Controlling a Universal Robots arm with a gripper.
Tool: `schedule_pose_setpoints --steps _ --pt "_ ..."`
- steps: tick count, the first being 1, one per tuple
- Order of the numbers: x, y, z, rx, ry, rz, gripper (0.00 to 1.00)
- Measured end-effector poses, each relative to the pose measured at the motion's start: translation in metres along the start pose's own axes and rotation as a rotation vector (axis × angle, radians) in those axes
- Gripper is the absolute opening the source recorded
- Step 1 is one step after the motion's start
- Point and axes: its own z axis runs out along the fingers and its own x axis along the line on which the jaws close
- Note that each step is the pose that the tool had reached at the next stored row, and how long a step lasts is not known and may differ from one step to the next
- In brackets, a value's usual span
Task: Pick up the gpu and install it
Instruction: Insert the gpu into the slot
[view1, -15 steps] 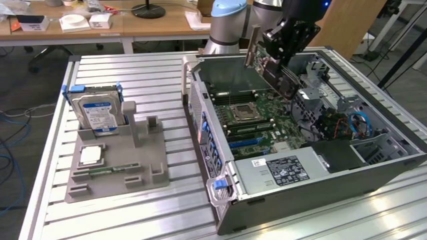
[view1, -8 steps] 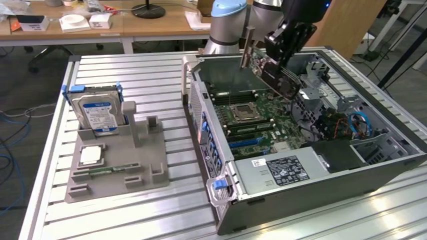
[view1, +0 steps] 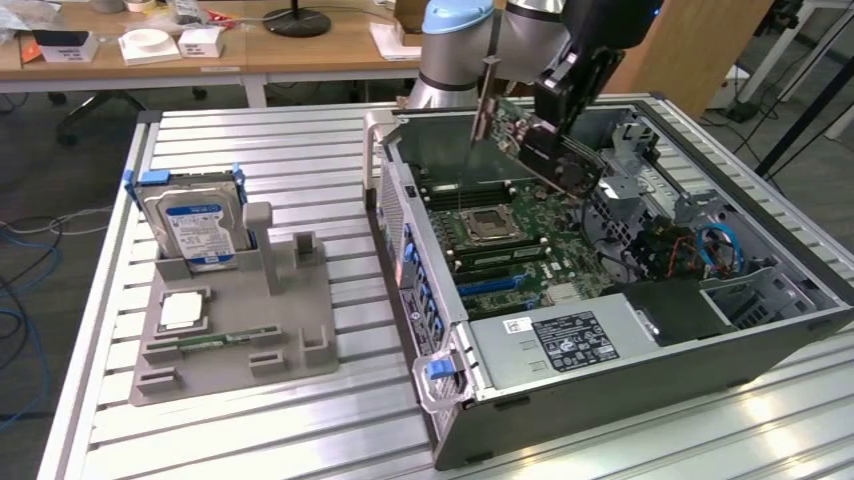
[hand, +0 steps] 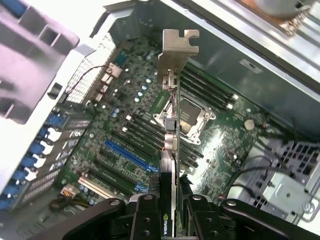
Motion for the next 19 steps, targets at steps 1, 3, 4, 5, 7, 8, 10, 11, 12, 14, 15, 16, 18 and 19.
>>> schedule_pose_setpoints --steps 1,3,4,5,7,8,10,11,12,14,15,16,18,19 --pt "0.0000 0.0000 0.0003 -0.0005 0.0012 -0.017 0.26" --pt "0.0000 -0.0001 0.0009 -0.0014 0.0038 -0.054 0.26" --pt "0.0000 -0.0001 0.0011 -0.0019 0.0050 -0.072 0.26" --pt "0.0000 -0.0001 0.0014 -0.0023 0.0063 -0.089 0.26" --pt "0.0000 -0.0001 0.0019 -0.0034 0.0089 -0.127 0.26" --pt "0.0001 -0.0002 0.0022 -0.0039 0.0102 -0.145 0.26" --pt "0.0001 -0.0002 0.0027 -0.0049 0.0127 -0.181 0.26" --pt "0.0001 -0.0002 0.0030 -0.0054 0.0140 -0.198 0.26" --pt "0.0001 -0.0002 0.0033 -0.0059 0.0153 -0.217 0.26" --pt "0.0001 -0.0003 0.0038 -0.0068 0.0179 -0.254 0.26" --pt "0.0001 -0.0003 0.0040 -0.0073 0.0191 -0.272 0.26" --pt "0.0001 -0.0003 0.0043 -0.0078 0.0204 -0.290 0.26" --pt "0.0001 -0.0003 0.0048 -0.0088 0.0229 -0.326 0.26" --pt "0.0001 -0.0004 0.0051 -0.0093 0.0242 -0.344 0.26"
